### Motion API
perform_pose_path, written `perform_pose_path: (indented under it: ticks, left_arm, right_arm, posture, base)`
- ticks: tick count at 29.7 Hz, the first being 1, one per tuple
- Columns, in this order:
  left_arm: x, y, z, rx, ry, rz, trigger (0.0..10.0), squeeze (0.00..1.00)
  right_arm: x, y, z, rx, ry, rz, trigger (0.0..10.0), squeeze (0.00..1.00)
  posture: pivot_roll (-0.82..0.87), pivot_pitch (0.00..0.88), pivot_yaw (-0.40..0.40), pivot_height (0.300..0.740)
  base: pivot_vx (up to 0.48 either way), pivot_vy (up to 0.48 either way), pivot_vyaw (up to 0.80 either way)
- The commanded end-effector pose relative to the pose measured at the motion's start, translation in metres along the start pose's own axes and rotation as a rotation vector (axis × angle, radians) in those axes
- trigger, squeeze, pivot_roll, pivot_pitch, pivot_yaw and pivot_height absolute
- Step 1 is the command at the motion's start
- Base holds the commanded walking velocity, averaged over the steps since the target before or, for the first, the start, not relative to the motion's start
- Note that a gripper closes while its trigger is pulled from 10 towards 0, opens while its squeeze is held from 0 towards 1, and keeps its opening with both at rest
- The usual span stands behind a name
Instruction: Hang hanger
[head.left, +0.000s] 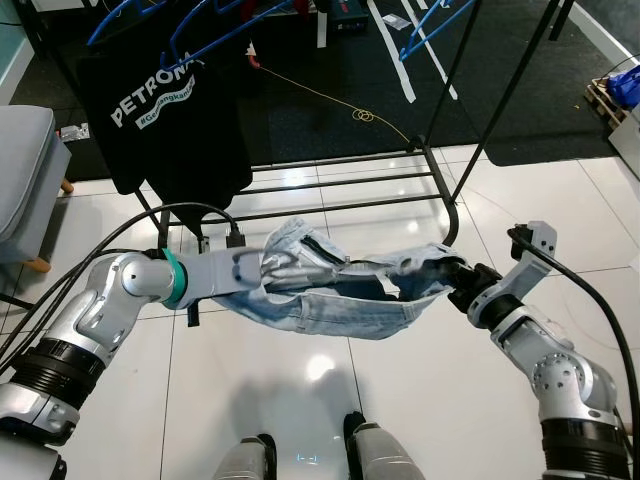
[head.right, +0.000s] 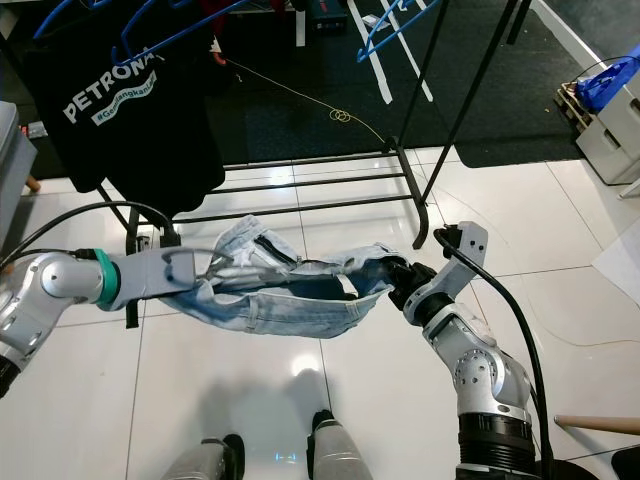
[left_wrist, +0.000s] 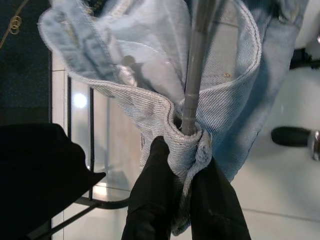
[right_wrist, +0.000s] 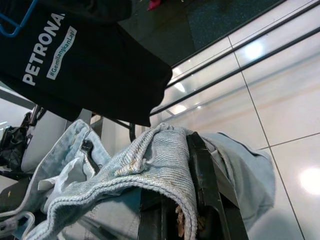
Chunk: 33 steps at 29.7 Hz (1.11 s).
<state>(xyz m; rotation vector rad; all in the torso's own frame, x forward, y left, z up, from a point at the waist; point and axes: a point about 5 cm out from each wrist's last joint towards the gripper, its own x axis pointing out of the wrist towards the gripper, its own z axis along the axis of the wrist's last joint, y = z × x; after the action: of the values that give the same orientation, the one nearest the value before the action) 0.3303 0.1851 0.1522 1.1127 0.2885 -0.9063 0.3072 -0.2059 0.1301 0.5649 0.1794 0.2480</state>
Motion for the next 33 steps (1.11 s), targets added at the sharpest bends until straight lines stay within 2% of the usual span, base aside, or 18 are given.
perform_pose_path:
  ticks: [1,9,14,16,17,19,22,23,24,26,28,29,32,33]
  left_arm:
    - [-0.003,-0.008,-0.017,-0.006,0.096,-0.031,0.0,0.0]
    - [0.0,-0.012,-0.022,-0.012,0.151,-0.049,0.0,0.0]
    - [0.002,-0.021,-0.027,0.003,0.218,-0.11,0.0,0.0]
    - [0.003,-0.027,-0.03,0.017,0.253,-0.151,0.0,0.0]
    - [0.003,-0.027,-0.03,0.017,0.253,-0.151,0.0,0.0]
    - [0.005,-0.03,-0.029,0.006,0.26,-0.159,0.0,0.0]
    - [0.005,-0.03,-0.029,0.006,0.26,-0.159,0.0,0.0]
    - [0.006,-0.029,-0.027,-0.001,0.258,-0.152,0.0,0.0]
    - [0.006,-0.029,-0.027,-0.001,0.258,-0.152,0.0,0.0]
    - [0.009,-0.023,-0.017,-0.046,0.219,-0.119,0.0,0.0]
    - [0.011,-0.017,-0.002,-0.114,0.157,-0.087,0.0,0.0]
    - [0.011,-0.016,0.003,-0.134,0.135,-0.08,0.0,0.0]
    - [0.012,-0.015,0.006,-0.146,0.125,-0.078,0.0,0.0]
    - [0.012,-0.015,0.011,-0.141,0.112,-0.083,0.0,0.0]
  right_arm:
    - [-0.006,-0.006,0.005,0.003,-0.032,-0.035,0.0,0.0]
    - [-0.007,-0.005,0.007,-0.005,-0.041,-0.032,0.0,0.0]
    - [-0.005,0.003,0.006,-0.046,-0.019,0.002,0.0,0.0]
    - [-0.003,0.009,0.003,-0.116,0.018,0.026,0.0,0.0]
    - [-0.003,0.009,0.003,-0.116,0.018,0.026,0.0,0.0]
    - [-0.002,0.013,-0.002,-0.213,0.078,0.047,0.0,0.0]
    - [-0.002,0.013,-0.002,-0.213,0.078,0.047,0.0,0.0]
    - [-0.002,0.015,-0.007,-0.27,0.123,0.056,0.0,0.0]
    - [-0.002,0.015,-0.007,-0.27,0.123,0.056,0.0,0.0]
    - [-0.004,0.017,-0.023,-0.396,0.232,0.078,0.0,0.0]
    - [-0.002,0.018,-0.034,-0.525,0.293,0.077,0.0,0.0]
    - [-0.001,0.019,-0.037,-0.561,0.302,0.075,0.0,0.0]
    - [-0.001,0.019,-0.039,-0.582,0.307,0.075,0.0,0.0]
    - [0.001,0.022,-0.043,-0.647,0.332,0.095,0.0,0.0]
  posture:
    - [-0.05,0.137,0.045,0.74]
    - [-0.05,0.131,0.045,0.74]
    - [-0.05,0.129,0.043,0.74]
    - [-0.05,0.129,0.043,0.74]
    - [-0.05,0.129,0.043,0.74]
    - [-0.05,0.13,0.043,0.74]
    - [-0.05,0.13,0.043,0.74]
    - [-0.05,0.13,0.043,0.74]
    - [-0.05,0.13,0.043,0.74]
    - [-0.06,0.14,0.041,0.74]
    - [-0.06,0.145,0.042,0.74]
    - [-0.05,0.145,0.043,0.74]
    - [-0.05,0.145,0.043,0.74]
    - [-0.06,0.147,0.043,0.74]
  base:
    - [0.0,0.0,0.0]
    - [0.0,0.0,0.0]
    - [0.0,0.0,0.0]
    - [0.0,0.0,0.0]
    - [0.0,0.0,0.0]
    - [0.0,0.0,0.0]
    - [0.0,0.0,0.0]
    - [0.0,0.0,0.0]
    - [0.0,0.0,0.0]
    - [0.0,0.0,0.0]
    - [0.0,0.0,0.0]
    - [0.0,0.0,0.0]
    - [0.0,0.0,0.0]
    - [0.0,0.0,0.0]
